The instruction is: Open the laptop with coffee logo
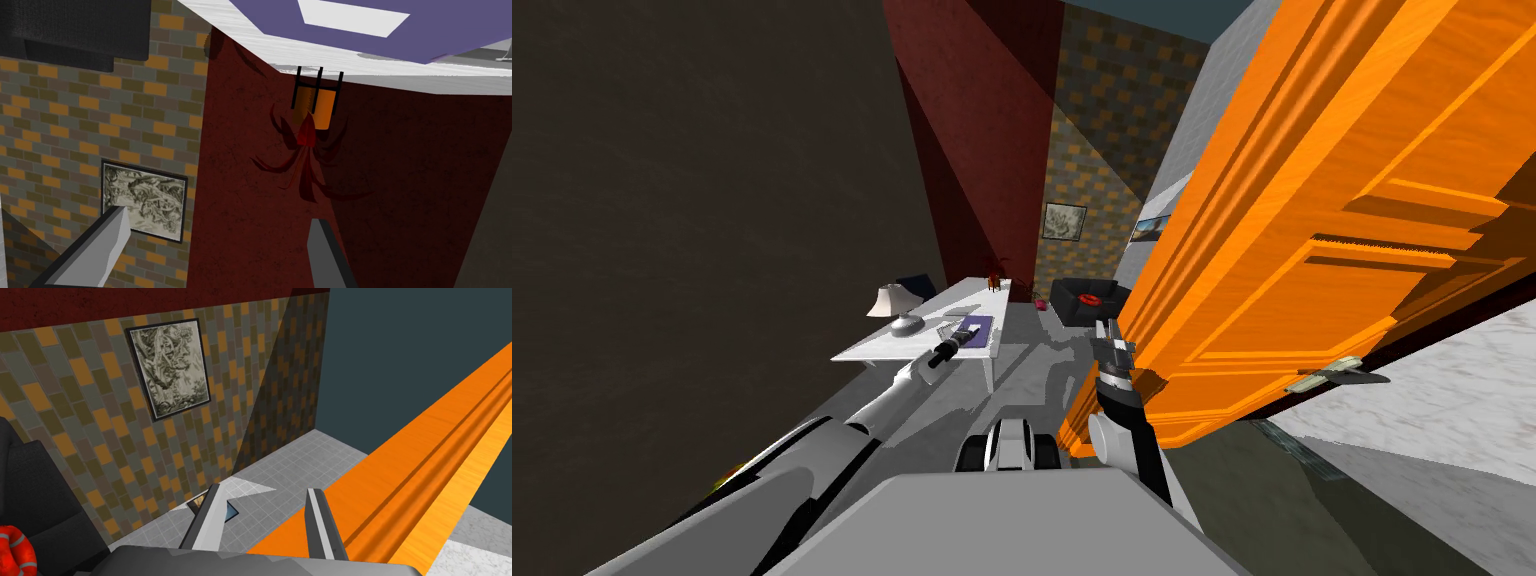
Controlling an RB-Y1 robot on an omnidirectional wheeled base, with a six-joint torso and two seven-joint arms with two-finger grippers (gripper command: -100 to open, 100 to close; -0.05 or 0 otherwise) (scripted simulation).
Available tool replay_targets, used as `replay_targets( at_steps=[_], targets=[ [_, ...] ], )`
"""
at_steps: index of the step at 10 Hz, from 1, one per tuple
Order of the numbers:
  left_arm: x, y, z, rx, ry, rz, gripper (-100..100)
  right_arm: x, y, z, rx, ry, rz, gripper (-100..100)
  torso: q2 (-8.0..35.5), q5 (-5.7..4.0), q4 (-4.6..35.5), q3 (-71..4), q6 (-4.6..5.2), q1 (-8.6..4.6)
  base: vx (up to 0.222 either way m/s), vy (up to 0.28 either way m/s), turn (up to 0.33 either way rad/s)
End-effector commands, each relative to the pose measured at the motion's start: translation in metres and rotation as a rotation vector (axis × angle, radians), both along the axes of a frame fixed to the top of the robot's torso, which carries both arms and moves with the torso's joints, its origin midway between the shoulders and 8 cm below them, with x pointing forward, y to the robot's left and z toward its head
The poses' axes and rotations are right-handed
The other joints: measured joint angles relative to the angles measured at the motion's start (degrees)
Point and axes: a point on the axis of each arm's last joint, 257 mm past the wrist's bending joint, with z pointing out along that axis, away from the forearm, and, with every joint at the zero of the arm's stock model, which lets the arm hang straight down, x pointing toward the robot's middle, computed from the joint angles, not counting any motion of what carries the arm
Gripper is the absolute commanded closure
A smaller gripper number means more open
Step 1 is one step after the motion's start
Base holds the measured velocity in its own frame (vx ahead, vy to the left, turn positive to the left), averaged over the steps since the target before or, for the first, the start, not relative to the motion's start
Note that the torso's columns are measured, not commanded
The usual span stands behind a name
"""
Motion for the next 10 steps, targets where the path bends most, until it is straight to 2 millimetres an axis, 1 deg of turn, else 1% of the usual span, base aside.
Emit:
replay_targets(
  at_steps=[1,2,3,4,5,10],
  targets=[
    [0.0213,0.0182,0.0201,0.003,-0.016,0.031,-100,0.0000,0.0000,0.0000,0.000,0.000,0.000,0,0.0,-0.01,0.0,0.0,-0.02,-0.01,-0.112,-0.032,-0.056],
    [0.0282,0.0234,0.0238,0.009,-0.013,0.044,-100,0.0000,0.0000,0.0000,0.000,0.000,0.000,0,0.1,0.00,0.0,0.1,-0.02,0.00,-0.101,-0.029,-0.033],
    [0.0267,0.0269,0.0194,0.011,-0.003,0.051,-100,0.0000,0.0000,0.0000,0.000,0.000,0.000,0,0.0,0.00,0.0,0.0,-0.02,0.02,-0.046,-0.012,-0.004],
    [0.0271,0.0252,0.0198,0.009,-0.009,0.044,-100,0.0000,0.0000,0.0000,0.000,0.000,0.000,0,-0.2,0.03,0.0,-0.1,-0.04,0.09,-0.016,-0.003,0.001],
    [0.0271,0.0257,0.0195,0.010,-0.008,0.046,0,0.0000,-0.0001,-0.0001,0.000,0.000,0.000,0,-0.2,0.03,-0.1,-0.1,-0.03,0.10,-0.006,-0.001,0.000],
    [0.0271,0.0257,0.0195,0.010,-0.008,0.045,0,0.0000,-0.0001,-0.0001,0.000,0.000,0.000,0,0.0,0.00,0.0,0.0,-0.02,0.02,0.000,0.000,0.000]
  ],
)
